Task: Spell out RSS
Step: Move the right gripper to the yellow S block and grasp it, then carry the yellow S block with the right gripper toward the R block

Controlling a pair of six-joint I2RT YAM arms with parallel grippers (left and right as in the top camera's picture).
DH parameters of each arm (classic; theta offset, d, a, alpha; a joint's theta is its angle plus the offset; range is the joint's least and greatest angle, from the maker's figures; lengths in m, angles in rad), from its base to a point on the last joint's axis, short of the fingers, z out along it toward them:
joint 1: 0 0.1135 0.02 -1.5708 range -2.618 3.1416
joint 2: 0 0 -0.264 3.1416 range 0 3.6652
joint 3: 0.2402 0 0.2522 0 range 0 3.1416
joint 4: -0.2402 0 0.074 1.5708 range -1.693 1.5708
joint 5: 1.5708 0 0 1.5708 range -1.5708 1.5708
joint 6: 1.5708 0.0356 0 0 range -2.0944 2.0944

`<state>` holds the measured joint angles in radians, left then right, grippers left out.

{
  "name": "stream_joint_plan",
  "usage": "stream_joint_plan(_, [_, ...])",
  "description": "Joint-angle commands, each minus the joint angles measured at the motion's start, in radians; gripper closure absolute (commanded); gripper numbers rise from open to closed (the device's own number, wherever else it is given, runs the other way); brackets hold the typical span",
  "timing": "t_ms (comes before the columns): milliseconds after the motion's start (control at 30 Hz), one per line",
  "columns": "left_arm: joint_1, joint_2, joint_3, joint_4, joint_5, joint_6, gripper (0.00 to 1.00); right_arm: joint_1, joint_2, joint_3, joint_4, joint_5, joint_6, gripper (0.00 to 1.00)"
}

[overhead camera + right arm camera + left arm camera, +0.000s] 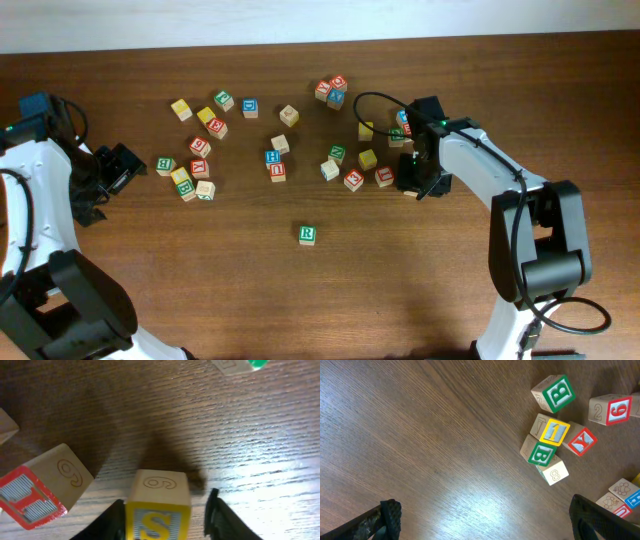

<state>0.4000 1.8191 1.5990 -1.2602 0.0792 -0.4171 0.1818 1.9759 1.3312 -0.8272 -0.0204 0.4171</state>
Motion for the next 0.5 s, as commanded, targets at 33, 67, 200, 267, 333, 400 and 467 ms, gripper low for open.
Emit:
stream_joint_plan(33, [0.002, -0.020, 0.014, -0.001, 0.004, -0.016, 0.01, -0.003, 0.013, -0.007, 0.010, 0.008, 0.000, 0.67])
stream_joint_plan(67, [0.002, -0.020, 0.014, -0.001, 0.004, -0.016, 0.01, -0.003, 0.013, -0.007, 0.010, 0.008, 0.002, 0.68])
stream_joint_plan(200, [0.002, -0.020, 0.014, -0.001, 0.004, -0.016, 0.01, -0.003, 0.012, 0.001, 0.001, 0.008, 0.002, 0.68])
stream_joint_plan(267, [0.002, -0.020, 0.014, -0.001, 0.004, -0.016, 0.01, -0.003, 0.011, 0.019, -0.021, 0.008, 0.002, 0.70])
stream_joint_plan(333, [0.002, -0.020, 0.014, -0.001, 0.004, -0.016, 0.01, -0.003, 0.011, 0.043, -0.051, 0.007, 0.002, 0.72])
stream_joint_plan(400, [0.002, -0.020, 0.014, -0.001, 0.004, -0.016, 0.01, -0.003, 0.009, 0.068, -0.088, 0.001, 0.002, 0.75])
stream_joint_plan(467, [0.002, -0.020, 0.014, -0.001, 0.004, -0.016, 0.01, -0.003, 0.004, 0.085, -0.116, 0.001, 0.002, 0.76])
